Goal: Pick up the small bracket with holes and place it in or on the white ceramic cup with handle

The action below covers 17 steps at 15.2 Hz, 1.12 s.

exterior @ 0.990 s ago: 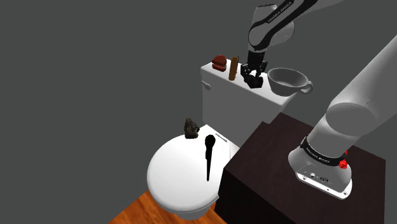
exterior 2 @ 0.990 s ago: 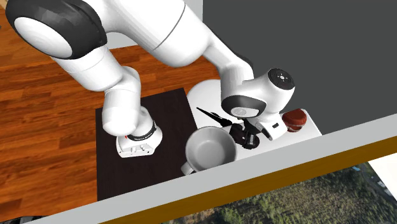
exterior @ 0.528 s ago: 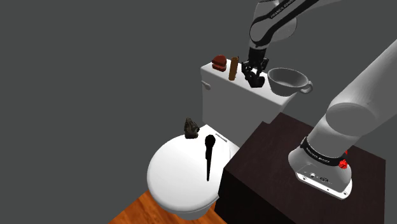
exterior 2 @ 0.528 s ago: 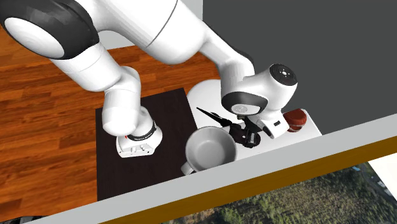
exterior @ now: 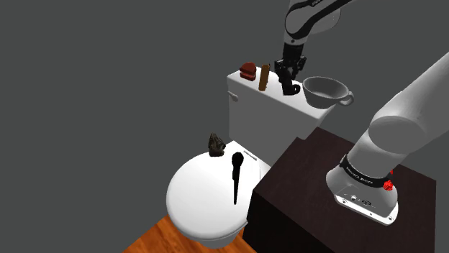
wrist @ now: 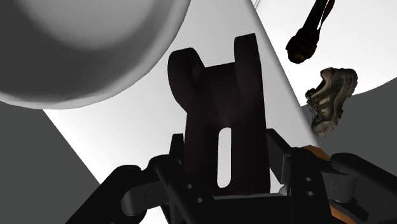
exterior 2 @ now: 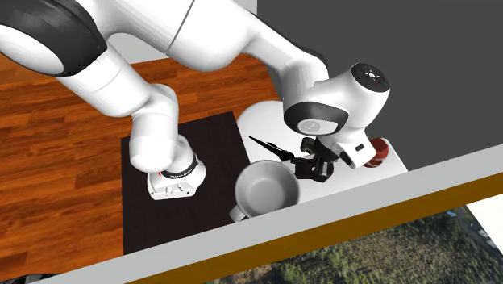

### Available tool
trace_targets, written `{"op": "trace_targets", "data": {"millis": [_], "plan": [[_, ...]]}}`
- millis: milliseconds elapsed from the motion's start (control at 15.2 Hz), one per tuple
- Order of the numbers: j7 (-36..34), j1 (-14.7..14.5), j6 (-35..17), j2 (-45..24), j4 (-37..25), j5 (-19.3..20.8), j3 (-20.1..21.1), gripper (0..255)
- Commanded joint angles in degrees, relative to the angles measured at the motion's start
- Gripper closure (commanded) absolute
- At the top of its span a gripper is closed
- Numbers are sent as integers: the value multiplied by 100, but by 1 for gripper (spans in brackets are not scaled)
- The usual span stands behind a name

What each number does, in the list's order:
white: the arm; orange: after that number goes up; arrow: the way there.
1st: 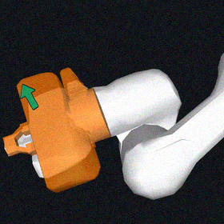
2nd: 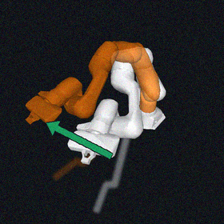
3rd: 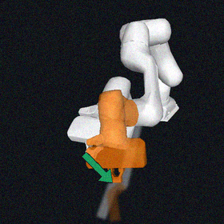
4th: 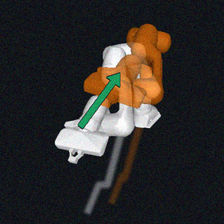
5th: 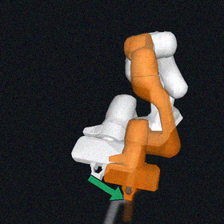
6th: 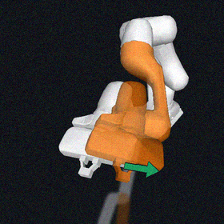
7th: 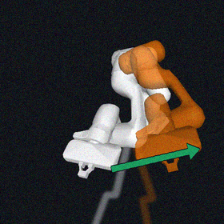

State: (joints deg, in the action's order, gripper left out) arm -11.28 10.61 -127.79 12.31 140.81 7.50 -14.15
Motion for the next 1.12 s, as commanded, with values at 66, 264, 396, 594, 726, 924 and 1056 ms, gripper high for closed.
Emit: {"op": "trace_targets", "data": {"millis": [66,264,396,594,726,924,1056], "plan": [[-8,-1,275,144,-129,10,22,255],[-9,-2,526,264,-262,15,41,255],[-8,-3,692,336,-356,16,53,255],[-6,-4,939,433,-507,16,72,255],[-3,-6,1102,490,-613,15,84,255],[153,37,864,439,-421,-19,-31,0],[467,105,588,348,-207,-110,-239,0]]}}
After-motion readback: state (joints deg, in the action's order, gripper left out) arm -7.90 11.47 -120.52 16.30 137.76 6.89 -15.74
